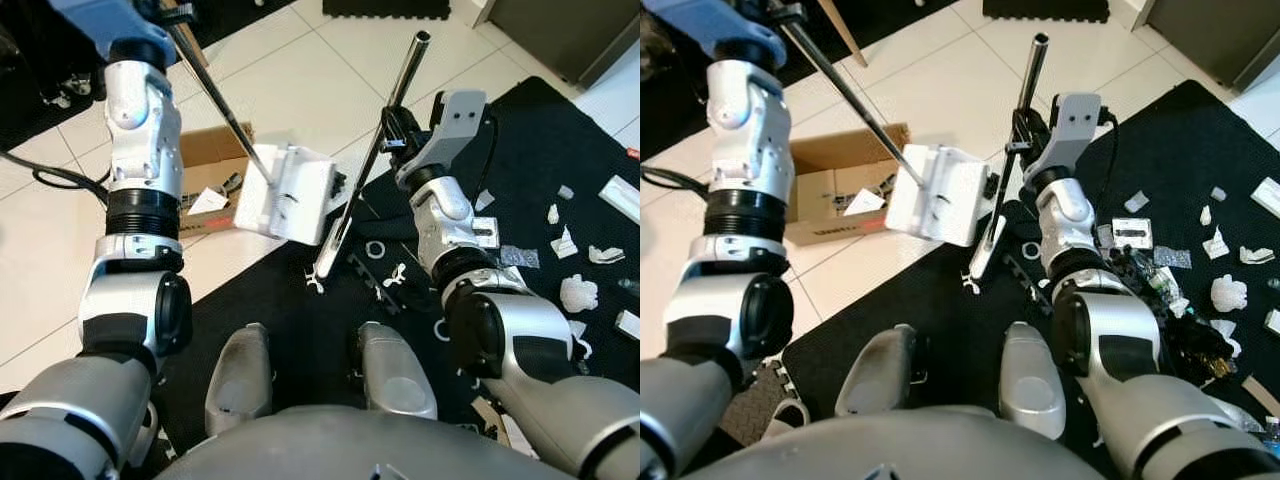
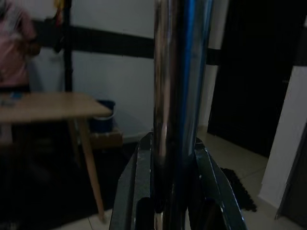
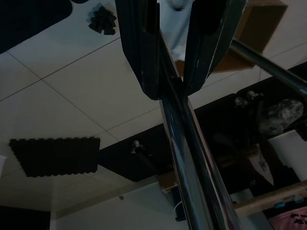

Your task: Sweep floor

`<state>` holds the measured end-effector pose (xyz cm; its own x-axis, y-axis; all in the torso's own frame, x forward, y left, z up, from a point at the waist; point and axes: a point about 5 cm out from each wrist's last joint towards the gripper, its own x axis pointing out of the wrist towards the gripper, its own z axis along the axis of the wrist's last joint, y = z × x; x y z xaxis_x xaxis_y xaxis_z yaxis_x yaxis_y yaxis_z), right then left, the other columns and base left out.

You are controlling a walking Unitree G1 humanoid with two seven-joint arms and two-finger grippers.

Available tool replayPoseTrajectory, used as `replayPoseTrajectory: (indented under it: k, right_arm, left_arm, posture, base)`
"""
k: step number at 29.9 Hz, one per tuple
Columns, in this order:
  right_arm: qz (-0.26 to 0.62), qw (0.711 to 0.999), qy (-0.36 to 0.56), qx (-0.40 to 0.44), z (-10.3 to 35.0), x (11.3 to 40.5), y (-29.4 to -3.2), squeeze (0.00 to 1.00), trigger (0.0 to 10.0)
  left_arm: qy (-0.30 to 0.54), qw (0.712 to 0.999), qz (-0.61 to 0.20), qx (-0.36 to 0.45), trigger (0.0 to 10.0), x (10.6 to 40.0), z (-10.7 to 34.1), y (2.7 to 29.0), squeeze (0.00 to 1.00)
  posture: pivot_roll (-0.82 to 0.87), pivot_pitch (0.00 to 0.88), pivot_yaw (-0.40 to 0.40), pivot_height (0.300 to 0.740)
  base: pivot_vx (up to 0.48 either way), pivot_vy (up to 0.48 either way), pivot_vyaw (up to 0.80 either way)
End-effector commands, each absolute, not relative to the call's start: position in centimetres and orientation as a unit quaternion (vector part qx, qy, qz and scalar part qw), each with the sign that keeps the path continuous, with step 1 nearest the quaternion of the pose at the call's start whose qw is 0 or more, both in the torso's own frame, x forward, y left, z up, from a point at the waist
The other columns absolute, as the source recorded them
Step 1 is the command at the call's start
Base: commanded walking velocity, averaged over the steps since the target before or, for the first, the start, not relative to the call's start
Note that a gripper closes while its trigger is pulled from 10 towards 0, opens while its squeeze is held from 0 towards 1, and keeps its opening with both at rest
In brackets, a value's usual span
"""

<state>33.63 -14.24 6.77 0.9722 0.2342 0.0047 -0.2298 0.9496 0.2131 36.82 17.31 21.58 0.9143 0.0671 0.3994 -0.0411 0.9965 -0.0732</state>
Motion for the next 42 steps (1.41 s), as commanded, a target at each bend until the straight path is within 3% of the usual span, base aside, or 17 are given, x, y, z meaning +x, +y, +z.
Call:
replayPoseTrajectory:
  k: [1, 9, 18, 27, 42]
  right_arm:
    - [0.118, 0.988, -0.013, 0.101, 7.8, 34.2, -14.3, 0.0, 10.0]
    - [0.117, 0.988, -0.012, 0.099, 7.8, 34.2, -14.3, 0.0, 10.0]
    - [0.119, 0.988, -0.014, 0.099, 7.9, 34.3, -14.2, 0.0, 10.0]
    - [0.116, 0.989, -0.01, 0.096, 7.8, 34.2, -14.5, 0.0, 10.0]
    - [0.117, 0.989, -0.003, 0.095, 7.4, 34.0, -14.3, 0.0, 10.0]
  left_arm:
    - [-0.245, 0.969, 0.033, 0.005, 10.0, 36.5, 23.6, 17.7, 0.0]
    - [-0.269, 0.961, 0.034, 0.06, 10.0, 36.1, 25.0, 17.0, 0.0]
    - [-0.306, 0.951, 0.02, 0.04, 10.0, 35.8, 26.2, 16.1, 0.0]
    - [-0.287, 0.957, -0.003, 0.033, 10.0, 35.7, 25.3, 14.8, 0.0]
    - [-0.27, 0.963, -0.008, 0.024, 10.0, 35.0, 24.2, 14.6, 0.0]
  posture:
    - [0.02, 0.0, 0.046, 0.74]
    - [0.02, 0.0, 0.045, 0.74]
    - [0.02, 0.0, 0.048, 0.74]
    - [0.01, 0.0, 0.049, 0.74]
    - [0.02, 0.0, 0.044, 0.74]
  base:
    - [0.0, 0.0, 0.0]
    - [0.0, 0.0, 0.0]
    - [0.0, 0.0, 0.0]
    - [0.0, 0.0, 0.0]
    - [0.0, 0.0, 0.0]
